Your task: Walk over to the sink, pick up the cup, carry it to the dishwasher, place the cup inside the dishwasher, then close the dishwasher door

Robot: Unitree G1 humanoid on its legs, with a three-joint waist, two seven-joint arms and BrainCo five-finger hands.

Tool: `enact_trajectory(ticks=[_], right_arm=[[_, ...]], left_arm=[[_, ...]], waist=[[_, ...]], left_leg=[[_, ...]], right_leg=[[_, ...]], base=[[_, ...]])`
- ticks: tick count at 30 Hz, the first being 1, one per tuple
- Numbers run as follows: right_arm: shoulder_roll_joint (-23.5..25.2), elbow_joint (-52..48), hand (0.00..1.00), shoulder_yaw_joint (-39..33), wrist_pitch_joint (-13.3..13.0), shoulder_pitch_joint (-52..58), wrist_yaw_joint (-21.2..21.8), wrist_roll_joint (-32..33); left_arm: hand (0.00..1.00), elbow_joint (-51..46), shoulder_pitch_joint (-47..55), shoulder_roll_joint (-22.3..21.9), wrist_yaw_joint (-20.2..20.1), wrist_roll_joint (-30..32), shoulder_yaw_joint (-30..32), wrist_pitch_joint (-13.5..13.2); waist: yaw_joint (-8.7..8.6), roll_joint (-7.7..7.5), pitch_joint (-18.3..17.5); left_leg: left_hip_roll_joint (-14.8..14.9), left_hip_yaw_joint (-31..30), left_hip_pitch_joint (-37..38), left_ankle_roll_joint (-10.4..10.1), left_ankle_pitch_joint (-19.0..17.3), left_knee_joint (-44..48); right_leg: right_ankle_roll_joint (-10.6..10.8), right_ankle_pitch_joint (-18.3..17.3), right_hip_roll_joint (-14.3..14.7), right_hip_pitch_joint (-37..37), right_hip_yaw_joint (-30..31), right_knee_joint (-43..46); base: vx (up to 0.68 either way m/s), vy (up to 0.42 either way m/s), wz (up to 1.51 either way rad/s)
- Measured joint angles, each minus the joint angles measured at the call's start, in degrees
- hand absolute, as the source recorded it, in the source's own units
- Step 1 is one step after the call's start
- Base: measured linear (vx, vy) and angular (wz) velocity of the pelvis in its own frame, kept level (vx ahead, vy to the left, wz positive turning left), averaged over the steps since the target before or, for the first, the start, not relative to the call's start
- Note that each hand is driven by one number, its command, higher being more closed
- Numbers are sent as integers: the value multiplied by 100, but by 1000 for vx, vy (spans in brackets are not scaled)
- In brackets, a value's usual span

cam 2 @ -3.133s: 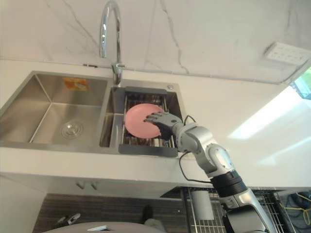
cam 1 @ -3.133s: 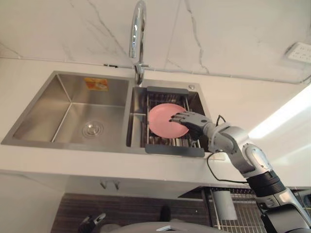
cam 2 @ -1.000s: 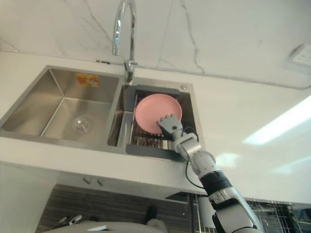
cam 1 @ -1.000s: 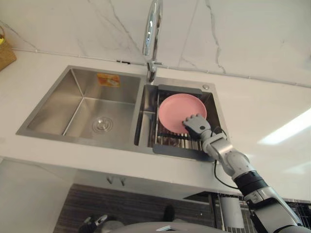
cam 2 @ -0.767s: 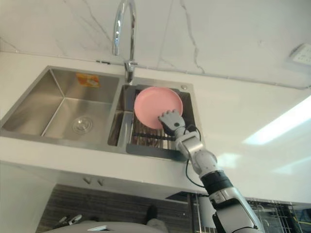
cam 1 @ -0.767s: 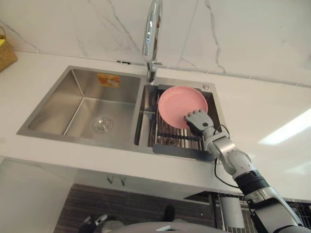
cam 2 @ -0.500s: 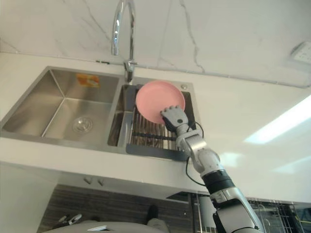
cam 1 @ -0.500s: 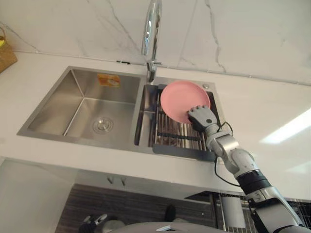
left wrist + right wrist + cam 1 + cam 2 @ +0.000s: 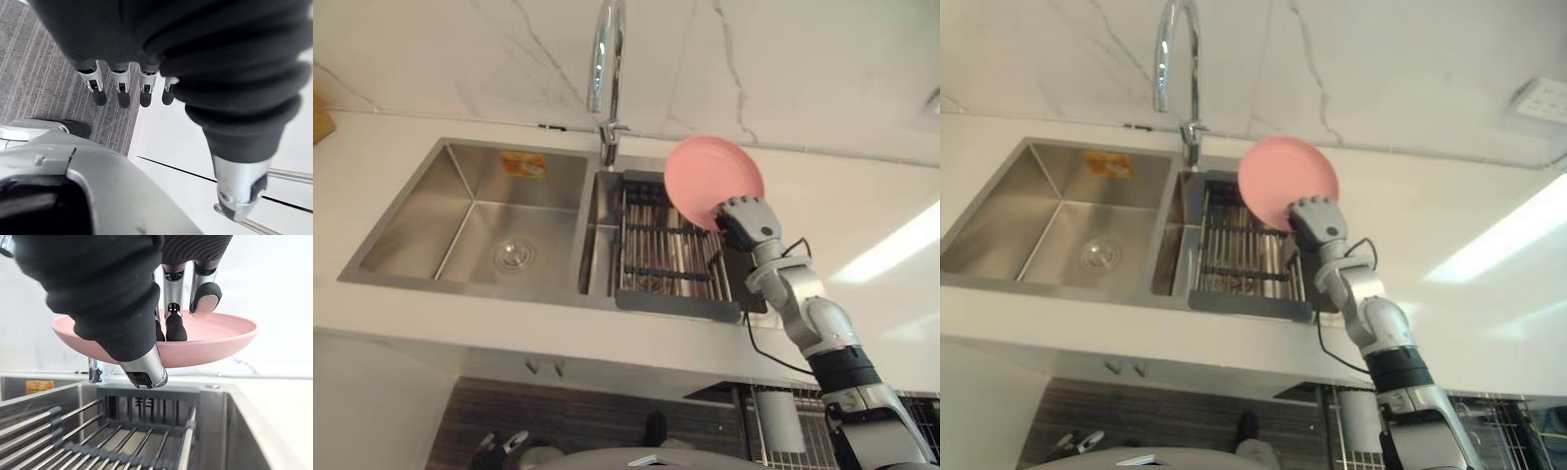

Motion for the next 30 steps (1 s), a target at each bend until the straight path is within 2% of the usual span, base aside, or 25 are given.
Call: enact_trajectory(ticks=[6,8,9,10,11,12,13,14,15,16,17,18,19,20,21,22,23,24,25,27,30], right_arm=[[-217,-548,100,-602,147,421,9,335],[-217,-649,100,-747,204,558,8,364],[-214,-667,100,-756,274,606,8,361],[-202,-681,100,-775,286,611,8,361],[-199,-696,100,-828,323,615,8,361],[-185,-695,100,-870,368,593,3,362],[-170,-689,100,-853,353,535,-8,359],[-169,-681,100,-758,322,446,-11,357],[-130,-649,100,-659,250,337,-12,352],[-68,-617,100,-581,225,229,-8,352],[95,-610,100,-479,204,10,21,352],[154,-588,100,-459,174,-25,105,356],[147,-502,100,-435,124,-19,117,356],[162,-305,100,-393,85,-34,135,351],[177,-203,100,-340,65,-75,144,348],[190,-107,100,-204,9,-194,206,348],[187,-115,100,-197,-46,-259,267,356],[178,-101,100,-199,-48,-284,336,359],[171,-98,100,-199,-65,-284,410,367],[143,-107,100,-204,-94,-225,573,381],[3,-148,100,-228,-64,-153,725,373]], left_arm=[[0,-12,6,20,-80,247,-253,-18],[0,-11,-1,72,-112,256,-364,5],[0,-15,-4,83,-119,294,-351,15],[0,-39,-9,107,-119,331,-331,33],[0,-102,-28,117,-122,360,-325,90],[0,-171,-35,30,-116,347,-222,106],[0,-218,-40,-53,-109,334,-116,103],[0,-304,-32,-61,-80,294,77,88],[0,-411,-86,83,-45,193,197,148],[0,-383,-107,82,-27,165,249,204],[0,-334,-81,55,-24,106,330,245],[0,-287,-184,12,-10,53,290,261],[0,-285,-207,17,-1,11,274,263],[0,-251,-267,50,0,-55,218,281],[0,-215,-286,65,1,-100,190,302],[0,-181,-303,75,3,-113,188,351],[0,-158,-380,57,1,-106,194,416],[0,-142,-417,60,1,-106,208,440],[0,-126,-427,7,-11,-101,222,443],[0,-93,-372,-128,-16,-100,263,433],[0,-92,-193,-302,10,-98,321,324]], waist=[[-211,-11,1],[-272,-28,15],[-336,-101,58],[-352,-153,88],[-293,-141,100],[-209,173,-1],[-160,222,22],[-123,93,59],[-105,-165,91],[-51,-199,76],[179,-116,59],[121,-103,98],[49,-115,90],[92,-156,70],[164,-202,35],[248,-283,-11],[263,-399,-30],[248,-369,-5],[226,-244,64],[137,-70,98],[147,82,20]], left_leg=[[-59,439,162,26,-116,100],[-92,783,85,55,-317,412],[-129,899,34,59,-448,624],[-165,986,15,93,-503,773],[-135,1208,-24,221,-559,880],[150,1520,-11,248,-529,759],[263,1723,-23,199,-510,779],[292,1931,-35,192,-582,985],[223,2043,-110,176,-802,1387],[251,2038,-183,321,-924,1468],[296,2123,-229,443,-826,1210],[317,2493,-122,358,-564,989],[308,2501,-112,359,-521,971],[310,2631,-19,342,-477,969],[310,2729,-32,341,-471,1004],[317,2963,-90,334,-465,1094],[353,3064,-198,302,-446,1214],[390,3085,-238,275,-429,1257],[493,3117,-211,220,-374,1308],[585,3136,-125,170,-225,1262],[576,3065,-33,194,8,1004]], right_leg=[[10,160,30,-169,501,45],[19,292,31,-351,900,48],[19,312,63,-385,985,54],[-15,143,53,-418,1049,42],[-6,-170,-69,-464,476,7],[-190,-758,-111,-541,-560,186],[-608,-806,-220,-728,-915,733],[-1103,-813,-560,-991,-1384,2189],[-1063,-626,-640,-979,-1691,2438],[-1208,-425,-483,-978,-1702,2150],[-1357,36,-94,-972,-1294,1402],[-1508,-836,-383,-973,-1698,2526],[-1367,-1149,-553,-839,-1865,2937],[-1056,-1446,-762,-480,-2087,3132],[-953,-1486,-833,-317,-2144,3035],[-623,-1486,-878,-9,-2195,2540],[-226,-1402,-731,202,-2195,1892],[-132,-1362,-629,295,-2238,1598],[22,-1201,-393,520,-2243,1078],[-67,-997,-135,792,-2273,596],[-182,-839,93,915,-2162,207]], base=[[-12,21,-42],[-106,28,-89],[-137,19,-74],[-171,12,-81],[-189,20,-110],[-158,29,-121],[-53,49,-119],[39,36,-110],[-23,15,-120],[-189,25,-169],[-289,20,-171],[-246,40,-134],[-80,8,-62],[-17,-16,-41],[-7,-54,-88],[-58,-145,-92],[-87,-230,-75],[-119,-301,-42],[-110,-258,-18],[-136,-195,-11],[-131,-138,-18]])
